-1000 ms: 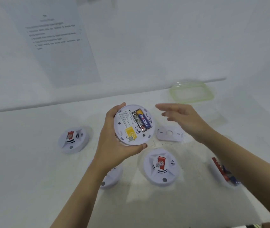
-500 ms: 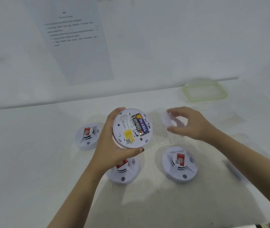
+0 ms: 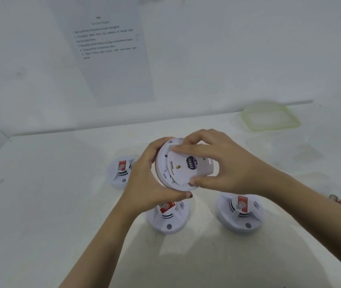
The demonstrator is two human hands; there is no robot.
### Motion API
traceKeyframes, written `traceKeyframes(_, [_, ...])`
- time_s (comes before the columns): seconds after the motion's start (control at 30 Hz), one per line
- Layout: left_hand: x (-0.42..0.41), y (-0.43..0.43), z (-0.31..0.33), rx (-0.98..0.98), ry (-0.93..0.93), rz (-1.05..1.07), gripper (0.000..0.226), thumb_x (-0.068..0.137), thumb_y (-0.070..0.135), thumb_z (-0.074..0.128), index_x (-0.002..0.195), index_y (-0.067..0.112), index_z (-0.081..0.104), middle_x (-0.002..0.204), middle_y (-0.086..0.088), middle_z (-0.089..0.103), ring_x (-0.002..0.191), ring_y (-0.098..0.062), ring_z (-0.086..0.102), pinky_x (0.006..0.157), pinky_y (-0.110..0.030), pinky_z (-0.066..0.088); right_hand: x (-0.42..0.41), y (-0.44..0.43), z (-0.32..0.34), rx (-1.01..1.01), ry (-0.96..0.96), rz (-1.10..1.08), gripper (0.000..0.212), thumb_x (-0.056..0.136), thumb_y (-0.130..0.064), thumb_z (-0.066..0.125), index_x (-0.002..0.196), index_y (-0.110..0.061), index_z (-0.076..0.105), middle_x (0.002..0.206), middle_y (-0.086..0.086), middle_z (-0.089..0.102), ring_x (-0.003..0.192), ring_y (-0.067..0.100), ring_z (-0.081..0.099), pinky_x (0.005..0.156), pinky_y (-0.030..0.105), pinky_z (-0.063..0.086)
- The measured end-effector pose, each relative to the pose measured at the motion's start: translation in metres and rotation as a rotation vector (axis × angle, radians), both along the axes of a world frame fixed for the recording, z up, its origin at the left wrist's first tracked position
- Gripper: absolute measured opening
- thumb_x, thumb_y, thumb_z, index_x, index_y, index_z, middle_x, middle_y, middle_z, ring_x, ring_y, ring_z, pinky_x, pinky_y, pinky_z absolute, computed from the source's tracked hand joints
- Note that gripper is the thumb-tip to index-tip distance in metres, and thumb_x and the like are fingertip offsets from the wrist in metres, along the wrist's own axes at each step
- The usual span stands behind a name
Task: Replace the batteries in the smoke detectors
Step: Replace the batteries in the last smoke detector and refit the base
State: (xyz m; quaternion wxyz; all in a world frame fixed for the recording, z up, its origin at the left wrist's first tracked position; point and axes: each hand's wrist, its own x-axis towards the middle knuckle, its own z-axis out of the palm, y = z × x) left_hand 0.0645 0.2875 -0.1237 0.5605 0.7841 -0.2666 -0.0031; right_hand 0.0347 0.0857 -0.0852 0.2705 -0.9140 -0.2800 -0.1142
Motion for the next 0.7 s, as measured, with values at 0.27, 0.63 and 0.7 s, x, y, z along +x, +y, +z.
traceKeyframes(0.27, [0.004, 0.006, 0.002, 0.015, 0.024, -0.012, 0.099, 0.043, 0.014, 0.093, 0.132, 0.025, 0.051, 0.120, 0.016, 0.063, 0.113, -0.008, 0.060, 0.085, -0.016, 0.051, 0.004, 0.006, 0.002, 0.042, 0.096, 0.005, 0.062, 0.071, -0.037, 0.071, 0.130, -0.027, 0.056, 0.115, -0.008, 0.047, 0.104, 0.011, 0.039, 0.094, 0.014, 0.029])
traceKeyframes(0.63, [0.010, 0.005, 0.006, 0.024, 0.034, -0.032, 0.104, 0.041, 0.020, 0.094, 0.134, 0.026, 0.049, 0.121, 0.019, 0.063, 0.115, -0.005, 0.059, 0.088, -0.014, 0.049, 0.006, 0.005, -0.006, 0.122, 0.105, 0.037, 0.060, 0.075, -0.032, 0.071, 0.132, -0.027, 0.052, 0.116, -0.009, 0.046, 0.109, 0.010, 0.041, 0.097, 0.015, 0.029])
traceKeyframes(0.7, [0.010, 0.005, 0.006, 0.034, 0.031, -0.042, 0.102, 0.043, 0.016, 0.093, 0.134, 0.026, 0.049, 0.121, 0.021, 0.062, 0.114, -0.003, 0.058, 0.087, -0.012, 0.047, 0.006, 0.004, -0.008, 0.129, 0.112, 0.027, 0.060, 0.075, -0.033, 0.071, 0.132, -0.028, 0.052, 0.117, -0.009, 0.046, 0.110, 0.011, 0.041, 0.098, 0.017, 0.030])
